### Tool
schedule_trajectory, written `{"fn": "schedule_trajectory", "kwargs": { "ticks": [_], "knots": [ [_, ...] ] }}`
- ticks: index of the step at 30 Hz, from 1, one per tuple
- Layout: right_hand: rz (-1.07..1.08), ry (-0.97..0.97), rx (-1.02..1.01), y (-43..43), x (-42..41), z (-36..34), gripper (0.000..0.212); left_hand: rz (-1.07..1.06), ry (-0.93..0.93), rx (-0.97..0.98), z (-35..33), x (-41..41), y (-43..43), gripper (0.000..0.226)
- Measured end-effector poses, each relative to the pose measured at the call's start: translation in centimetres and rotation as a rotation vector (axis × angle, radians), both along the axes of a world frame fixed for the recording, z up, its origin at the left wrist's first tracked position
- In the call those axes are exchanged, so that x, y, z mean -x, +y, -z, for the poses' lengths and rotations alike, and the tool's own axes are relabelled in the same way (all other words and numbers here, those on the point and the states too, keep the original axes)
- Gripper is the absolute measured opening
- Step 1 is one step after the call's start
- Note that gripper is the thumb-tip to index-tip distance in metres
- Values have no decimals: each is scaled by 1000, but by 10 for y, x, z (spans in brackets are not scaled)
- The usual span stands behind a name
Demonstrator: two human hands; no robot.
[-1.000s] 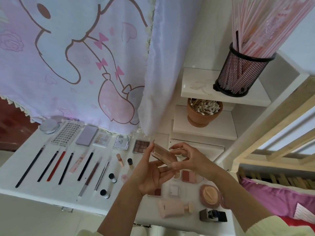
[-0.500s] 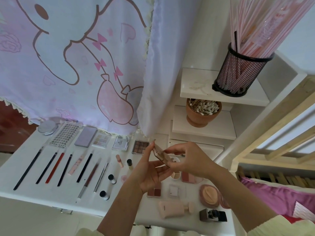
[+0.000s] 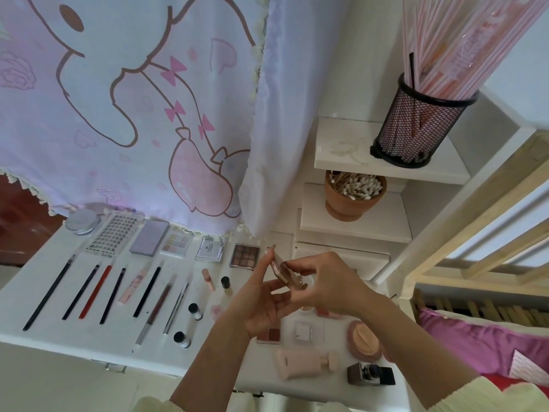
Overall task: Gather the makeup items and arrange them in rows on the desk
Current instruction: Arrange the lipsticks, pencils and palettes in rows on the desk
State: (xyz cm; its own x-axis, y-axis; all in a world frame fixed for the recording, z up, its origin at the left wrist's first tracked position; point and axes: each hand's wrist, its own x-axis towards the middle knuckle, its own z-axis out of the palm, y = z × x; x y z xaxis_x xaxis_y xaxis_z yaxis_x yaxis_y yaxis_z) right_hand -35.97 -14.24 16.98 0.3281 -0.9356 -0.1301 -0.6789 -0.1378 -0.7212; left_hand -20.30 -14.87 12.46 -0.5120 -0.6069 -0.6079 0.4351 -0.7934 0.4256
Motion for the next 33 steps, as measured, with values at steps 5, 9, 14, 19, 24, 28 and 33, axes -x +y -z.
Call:
{"fn": "schedule_trajectory", "kwargs": {
  "ticks": [5,9,14,19,24,28,33],
  "knots": [
    [-14,81,48,-1,-2,11,31,13,-18,42,-1,2,2,61],
    [-19,81,34,-2,0,15,32,6,-2,26,3,3,3,61],
    [-15,48,-2,-1,2,16,33,22,17,8,8,3,4,64],
    [-19,0,-57,-2,5,13,30,40,-4,-1,13,1,5,78],
    [11,-111,-67,-6,11,6,35,42,43,-21,14,0,5,78],
    [202,-285,-94,-15,21,10,21,96,98,-35,11,-3,4,70],
    [335,-385,-203,-22,37,19,18,182,87,-70,15,-8,1,79]
  ]
}}
